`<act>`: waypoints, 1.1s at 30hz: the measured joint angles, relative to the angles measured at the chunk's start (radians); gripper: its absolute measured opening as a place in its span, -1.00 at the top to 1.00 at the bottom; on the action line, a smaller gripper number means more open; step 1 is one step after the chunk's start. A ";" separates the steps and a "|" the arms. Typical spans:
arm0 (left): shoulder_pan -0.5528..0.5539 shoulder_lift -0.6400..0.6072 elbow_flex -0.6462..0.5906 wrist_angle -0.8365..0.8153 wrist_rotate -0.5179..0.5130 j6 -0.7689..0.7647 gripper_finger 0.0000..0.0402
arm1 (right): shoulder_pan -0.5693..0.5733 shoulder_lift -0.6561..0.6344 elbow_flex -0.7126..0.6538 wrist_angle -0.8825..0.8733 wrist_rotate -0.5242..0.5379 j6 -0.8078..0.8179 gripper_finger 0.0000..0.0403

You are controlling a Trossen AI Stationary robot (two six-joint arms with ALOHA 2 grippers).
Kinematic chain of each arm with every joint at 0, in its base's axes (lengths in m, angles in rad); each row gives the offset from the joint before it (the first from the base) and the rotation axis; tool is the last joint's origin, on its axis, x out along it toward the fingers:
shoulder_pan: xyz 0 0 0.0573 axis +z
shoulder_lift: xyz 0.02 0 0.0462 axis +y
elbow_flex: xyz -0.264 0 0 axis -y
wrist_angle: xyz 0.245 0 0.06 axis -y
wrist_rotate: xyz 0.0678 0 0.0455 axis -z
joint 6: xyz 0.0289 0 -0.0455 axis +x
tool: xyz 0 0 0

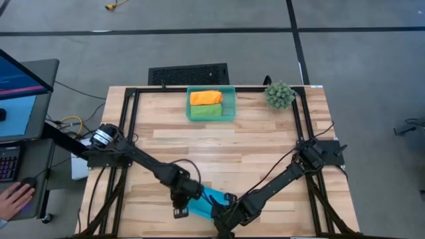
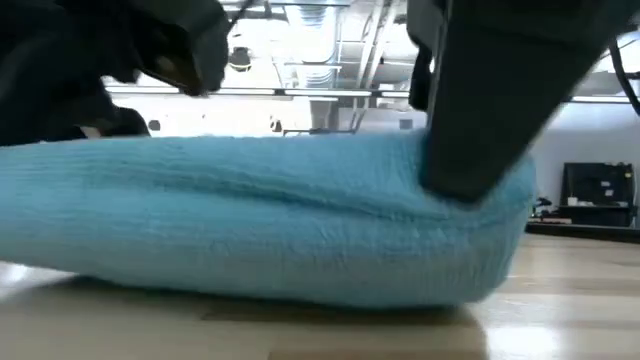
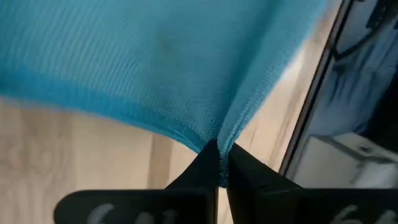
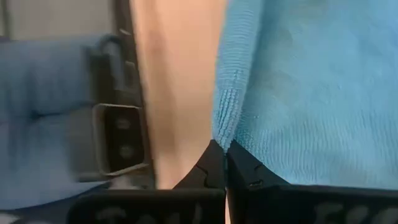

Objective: Roll microfiber towels into tight, uniform cylinder then place into a basket
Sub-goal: Roll the blue microfiber cloth

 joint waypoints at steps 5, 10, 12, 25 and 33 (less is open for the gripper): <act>0.024 0.000 0.001 0.004 0.125 -0.045 0.99 | 0.013 0.007 0.003 0.057 -0.042 -0.004 0.96; 0.022 0.000 0.001 0.045 0.094 -0.047 0.99 | 0.023 0.007 0.004 0.003 -0.025 -0.049 0.96; 0.022 0.000 -0.001 0.055 0.038 -0.030 0.99 | 0.015 0.005 0.003 -0.054 -0.012 -0.053 0.96; 0.010 0.000 0.000 0.060 -0.120 0.066 0.99 | -0.026 -0.070 0.001 -0.154 -0.062 -0.287 0.96; 0.022 0.000 0.000 0.018 -0.156 0.152 0.99 | -0.097 -0.072 -0.008 -0.242 -0.096 -0.390 0.96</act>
